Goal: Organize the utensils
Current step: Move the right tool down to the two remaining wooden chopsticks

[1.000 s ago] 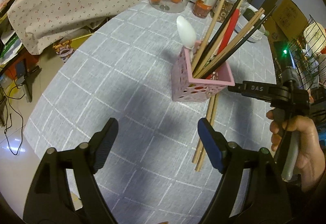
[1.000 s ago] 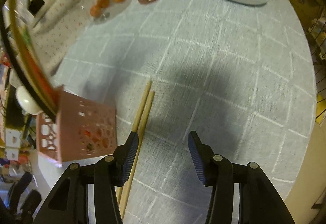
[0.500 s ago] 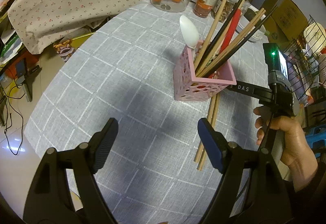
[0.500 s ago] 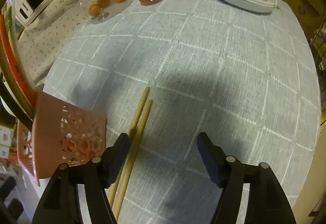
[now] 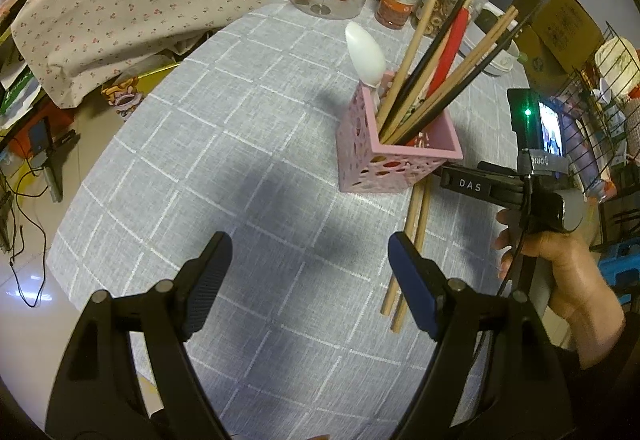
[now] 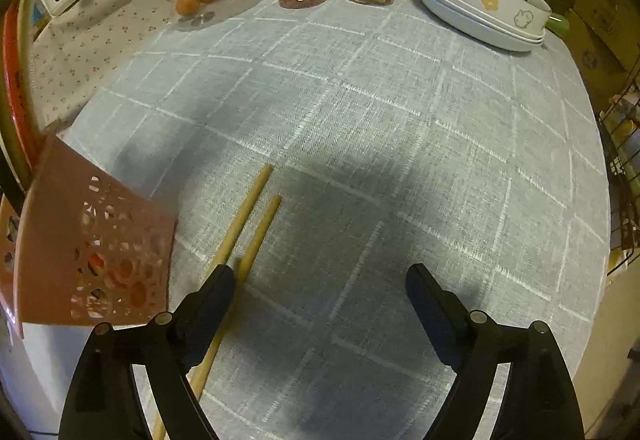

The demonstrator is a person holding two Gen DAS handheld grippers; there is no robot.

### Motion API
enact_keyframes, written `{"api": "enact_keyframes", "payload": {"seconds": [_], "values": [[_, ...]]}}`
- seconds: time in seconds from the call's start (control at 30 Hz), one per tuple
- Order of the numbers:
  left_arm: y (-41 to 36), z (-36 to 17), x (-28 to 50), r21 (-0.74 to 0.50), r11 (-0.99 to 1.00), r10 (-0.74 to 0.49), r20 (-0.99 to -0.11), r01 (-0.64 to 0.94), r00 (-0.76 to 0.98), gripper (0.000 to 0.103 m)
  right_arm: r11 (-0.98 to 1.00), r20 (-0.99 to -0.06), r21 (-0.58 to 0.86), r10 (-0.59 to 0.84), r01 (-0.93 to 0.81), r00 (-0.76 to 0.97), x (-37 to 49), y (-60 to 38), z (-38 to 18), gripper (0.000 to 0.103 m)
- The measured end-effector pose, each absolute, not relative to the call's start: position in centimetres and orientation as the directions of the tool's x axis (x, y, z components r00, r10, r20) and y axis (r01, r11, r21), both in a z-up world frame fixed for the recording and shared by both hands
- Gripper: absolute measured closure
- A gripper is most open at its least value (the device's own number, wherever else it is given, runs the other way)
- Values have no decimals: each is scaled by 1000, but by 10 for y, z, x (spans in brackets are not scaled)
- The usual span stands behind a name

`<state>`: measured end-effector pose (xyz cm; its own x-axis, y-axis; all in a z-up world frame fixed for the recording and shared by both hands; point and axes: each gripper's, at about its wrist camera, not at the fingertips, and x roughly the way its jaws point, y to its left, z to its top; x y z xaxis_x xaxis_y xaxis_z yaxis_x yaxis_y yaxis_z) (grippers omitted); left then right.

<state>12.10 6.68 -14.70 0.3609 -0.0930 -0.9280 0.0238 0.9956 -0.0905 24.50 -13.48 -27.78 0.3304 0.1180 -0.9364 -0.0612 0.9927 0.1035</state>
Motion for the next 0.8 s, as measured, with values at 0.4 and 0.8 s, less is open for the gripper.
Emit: {"api": "enact_keyframes", "payload": {"seconds": [0.4,0.8], "values": [[60,-145,115,-88,995,-98,-927,43,363,23,988,-962,7,48,-151,268,227,-152,-278,15],[58,-142,112,-93,994,-107,-925,56,364,23,990,-953,102,125,-95,276,240,-134,-278,18]]}}
